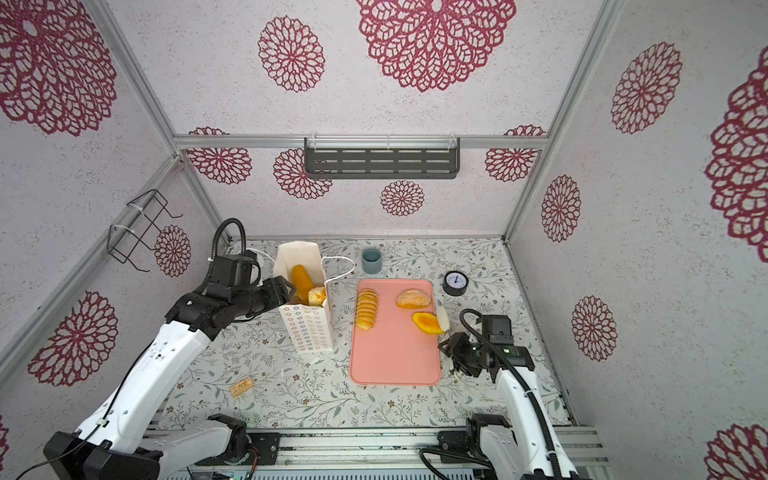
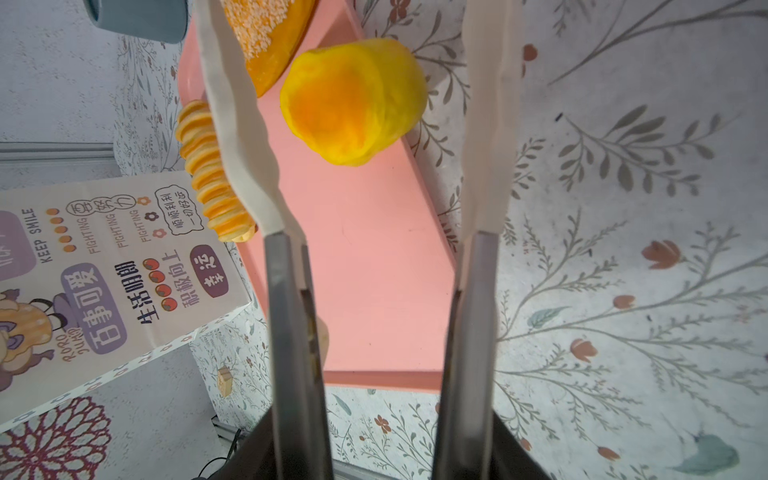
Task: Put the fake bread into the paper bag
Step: 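Lower the tongs onto the yellow mango-shaped bun and pinch it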
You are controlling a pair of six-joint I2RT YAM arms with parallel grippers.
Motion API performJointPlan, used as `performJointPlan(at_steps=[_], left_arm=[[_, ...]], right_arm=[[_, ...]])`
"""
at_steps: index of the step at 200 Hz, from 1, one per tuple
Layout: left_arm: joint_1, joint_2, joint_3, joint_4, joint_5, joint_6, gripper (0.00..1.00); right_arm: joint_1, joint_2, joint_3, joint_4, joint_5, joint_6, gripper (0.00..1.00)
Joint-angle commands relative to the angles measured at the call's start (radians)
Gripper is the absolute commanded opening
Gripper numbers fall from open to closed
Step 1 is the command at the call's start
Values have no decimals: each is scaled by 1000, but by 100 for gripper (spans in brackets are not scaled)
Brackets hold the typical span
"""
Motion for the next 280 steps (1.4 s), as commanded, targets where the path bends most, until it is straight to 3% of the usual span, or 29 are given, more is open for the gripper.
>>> performJointPlan(at_steps=[1,147,280], left_arm=[[4,-20,-10,24,1,4,69],[7,-17,-19,26,-15,-1,69],[7,-21,-23,22,-21,-9,69]], right_arm=[[-10,7,7,59,-40,17,55],[-30,119,-30,165,-119,29,50],[-29,181,-55,254,-152,36,37]])
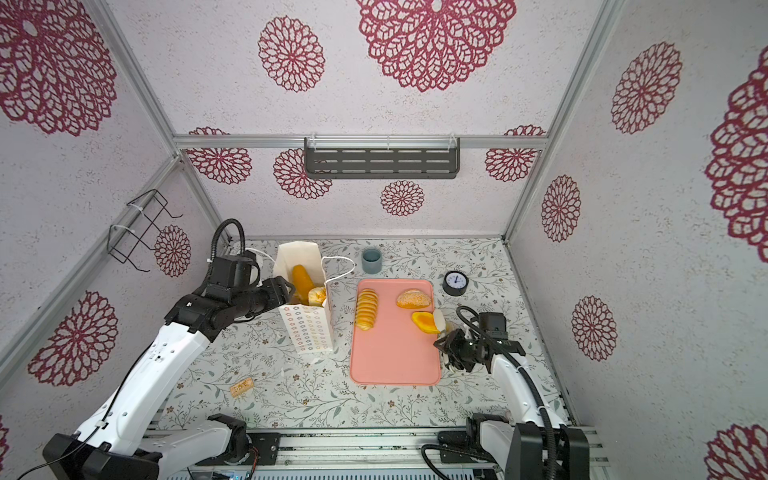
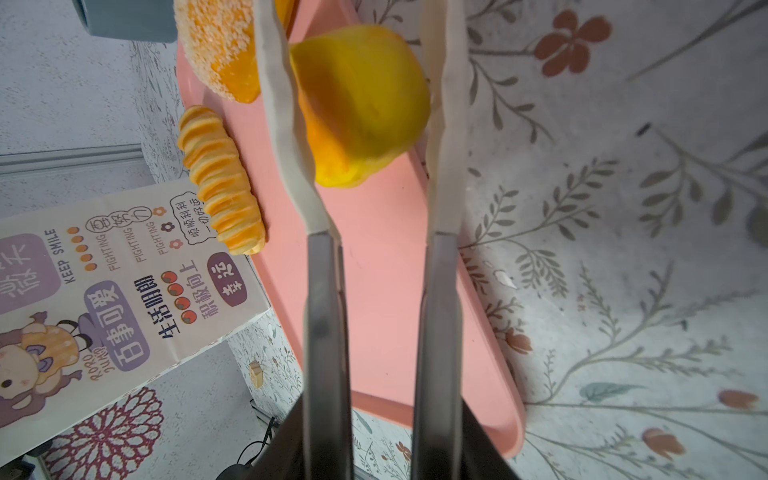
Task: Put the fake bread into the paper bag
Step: 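Lower the tongs onto the yellow mango-shaped bun and pinch it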
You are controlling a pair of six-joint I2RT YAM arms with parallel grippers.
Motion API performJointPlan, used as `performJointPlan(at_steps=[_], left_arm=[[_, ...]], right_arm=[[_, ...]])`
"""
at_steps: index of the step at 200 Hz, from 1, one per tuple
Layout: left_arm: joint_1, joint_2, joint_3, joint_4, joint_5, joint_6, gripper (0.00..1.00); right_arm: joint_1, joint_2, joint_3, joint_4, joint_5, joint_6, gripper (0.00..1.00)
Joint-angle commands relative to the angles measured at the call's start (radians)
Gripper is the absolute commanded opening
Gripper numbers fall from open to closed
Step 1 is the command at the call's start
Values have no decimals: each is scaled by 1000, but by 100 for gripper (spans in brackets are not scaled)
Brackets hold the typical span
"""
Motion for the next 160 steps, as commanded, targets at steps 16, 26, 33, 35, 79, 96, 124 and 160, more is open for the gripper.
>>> performJointPlan(at_steps=[16,26,33,35,79,96,124,160], left_arm=[[6,-17,-15,11,-11,-10,69],[7,-16,-14,11,-11,-9,69],[6,-17,-14,11,-12,-9,69],[6,-17,-14,11,-13,-10,69],[6,-19,-6,5,-22,-4,69],[6,-19,-5,6,-24,-4,68],[8,-22,-4,6,-27,-2,65],[9,-21,-1,6,-27,-5,59]], right_arm=[[-4,-2,14,35,-35,-2,33],[-4,-8,21,24,-36,-5,29],[-4,-14,28,11,-33,-11,27],[-4,-16,30,6,-31,-14,26],[-4,-88,95,-122,14,-66,15],[-4,-128,129,-164,30,-78,12],[8,-187,218,-204,45,-92,7],[114,-203,449,-208,134,-101,3]])
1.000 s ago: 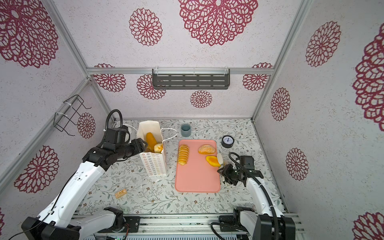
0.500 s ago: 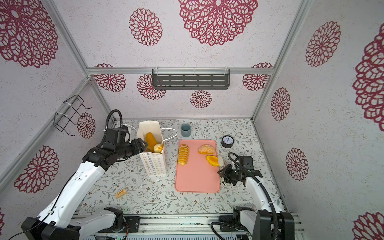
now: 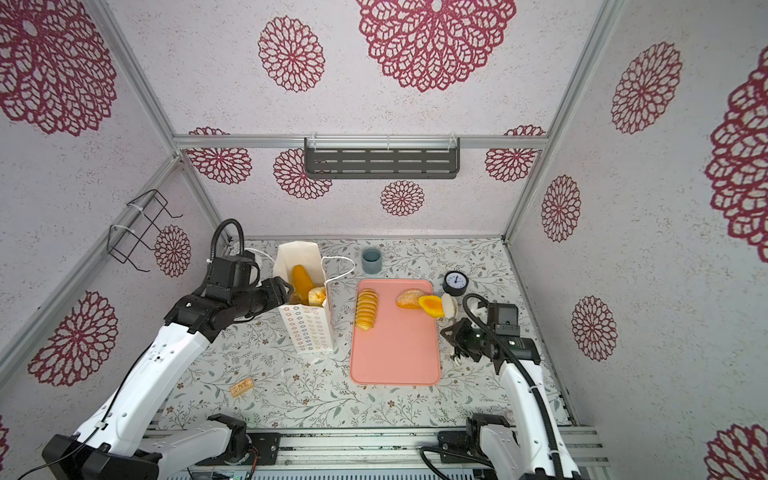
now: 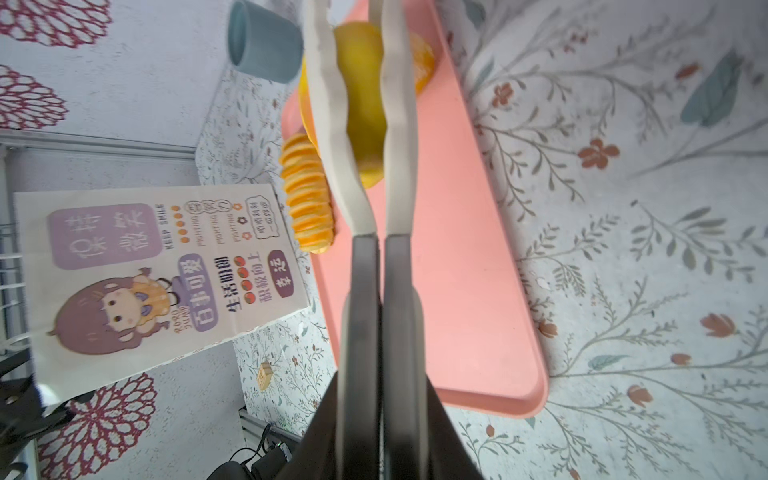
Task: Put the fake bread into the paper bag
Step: 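Lower the tongs onto the yellow mango-shaped bun and pinch it, then lift the yellow bun with the tongs and carry it over the bag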
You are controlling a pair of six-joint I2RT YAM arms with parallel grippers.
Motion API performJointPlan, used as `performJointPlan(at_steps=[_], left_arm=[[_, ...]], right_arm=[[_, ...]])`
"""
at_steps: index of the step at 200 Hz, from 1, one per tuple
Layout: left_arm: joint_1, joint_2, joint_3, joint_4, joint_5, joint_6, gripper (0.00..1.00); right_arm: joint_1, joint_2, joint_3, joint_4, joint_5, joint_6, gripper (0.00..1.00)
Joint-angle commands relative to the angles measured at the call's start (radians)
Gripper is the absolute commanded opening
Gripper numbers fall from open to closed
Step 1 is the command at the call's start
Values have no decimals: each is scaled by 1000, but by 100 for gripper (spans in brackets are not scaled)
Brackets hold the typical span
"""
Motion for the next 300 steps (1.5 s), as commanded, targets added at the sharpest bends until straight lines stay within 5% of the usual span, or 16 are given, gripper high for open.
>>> performJointPlan(at_steps=[1,83,144,194,231,300], left_arm=[[9,-17,2,6,-11,-4,59],[9,-46,15,-37,-28,-25,52],[9,-73,15,-74,-50,-44,38],[9,-64,18,-78,-48,-50,26],[8,-56,26,-76,-50,-51,19],[8,-42,40,-74,-51,-47,15]], right_arm=[[77,-26,181,21,70,-40,3],[556,204,615,121,284,-120,1],[903,526,977,-75,614,-285,0],[1013,716,1171,-241,808,-352,0],[1041,749,1187,-268,825,-382,3],[1092,766,1181,-262,813,-409,30]])
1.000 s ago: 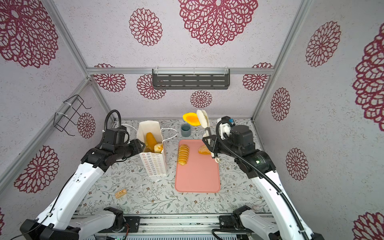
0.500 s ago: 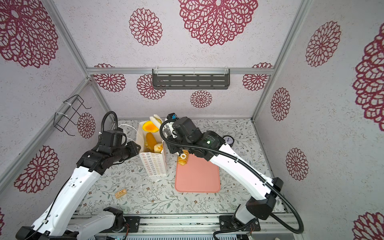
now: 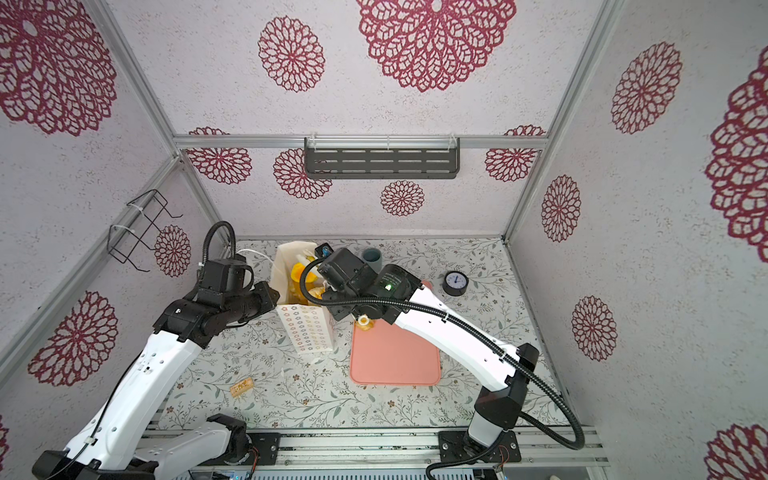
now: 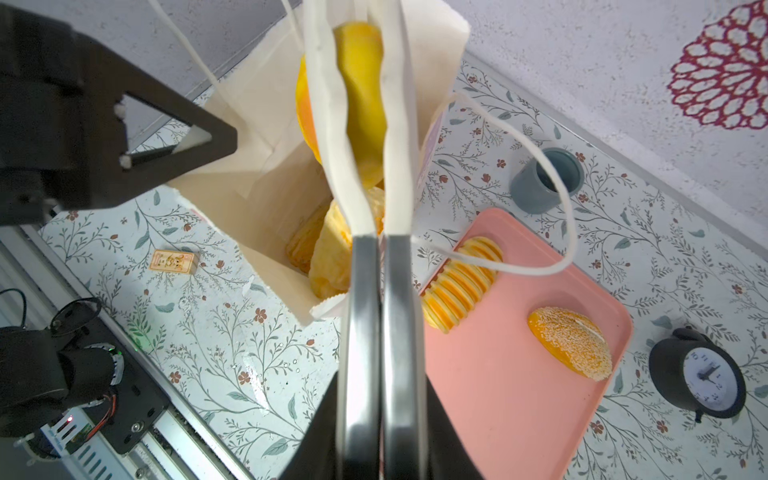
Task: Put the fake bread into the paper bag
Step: 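Open the tongs to drop the yellow bun into the bag, then move the empty tongs back over the pink tray with the right gripper, then lower the tongs around the striped yellow spiral pastry and pinch it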
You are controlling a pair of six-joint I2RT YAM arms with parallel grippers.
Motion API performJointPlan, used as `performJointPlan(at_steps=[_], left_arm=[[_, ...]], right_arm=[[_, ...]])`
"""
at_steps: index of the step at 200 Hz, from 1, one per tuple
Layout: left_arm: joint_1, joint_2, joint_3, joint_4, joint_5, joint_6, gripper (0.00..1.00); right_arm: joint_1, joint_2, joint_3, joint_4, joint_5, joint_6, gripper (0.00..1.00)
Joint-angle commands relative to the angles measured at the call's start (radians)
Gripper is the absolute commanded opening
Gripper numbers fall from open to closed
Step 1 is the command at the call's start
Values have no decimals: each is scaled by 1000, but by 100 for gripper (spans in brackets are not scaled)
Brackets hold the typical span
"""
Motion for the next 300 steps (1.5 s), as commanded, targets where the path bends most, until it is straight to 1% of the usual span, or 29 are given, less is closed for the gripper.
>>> performJointPlan(at_steps=[1,22,47,86,106,129,143,164,176,189,215,249,270,300], left_arm=[[8,7,25,1,-10,-1,15],[8,5,23,1,-10,1,15],[8,0,21,-3,-10,2,15],[8,-3,21,-5,-8,4,15],[8,-3,23,-5,-7,5,15],[9,2,29,-5,-7,6,16],[8,5,32,-4,-6,7,19],[8,12,38,-3,-7,11,27],[8,17,41,-3,-7,11,33],[8,22,44,1,-9,13,42],[8,24,45,7,-6,11,51],[8,24,34,12,-3,7,52],[9,19,30,12,-1,3,52],[8,12,19,15,-1,2,52]], right_arm=[[10,-13,39,36,24,-22,30],[10,-19,36,50,29,-16,39],[9,-26,37,56,48,-10,45],[5,-54,26,62,112,10,44],[-17,-115,-15,90,129,32,43],[-70,-219,-113,145,118,73,42],[-133,-292,-194,174,77,104,42],[-247,-386,-334,207,-11,157,42],[-307,-425,-416,214,-60,182,42],[-360,-449,-504,222,-116,203,42],[-397,-439,-653,235,-175,255,42],[-386,-373,-820,372,-294,339,45],[-349,-311,-853,441,-298,371,47],[-290,-222,-824,455,-263,380,52]])
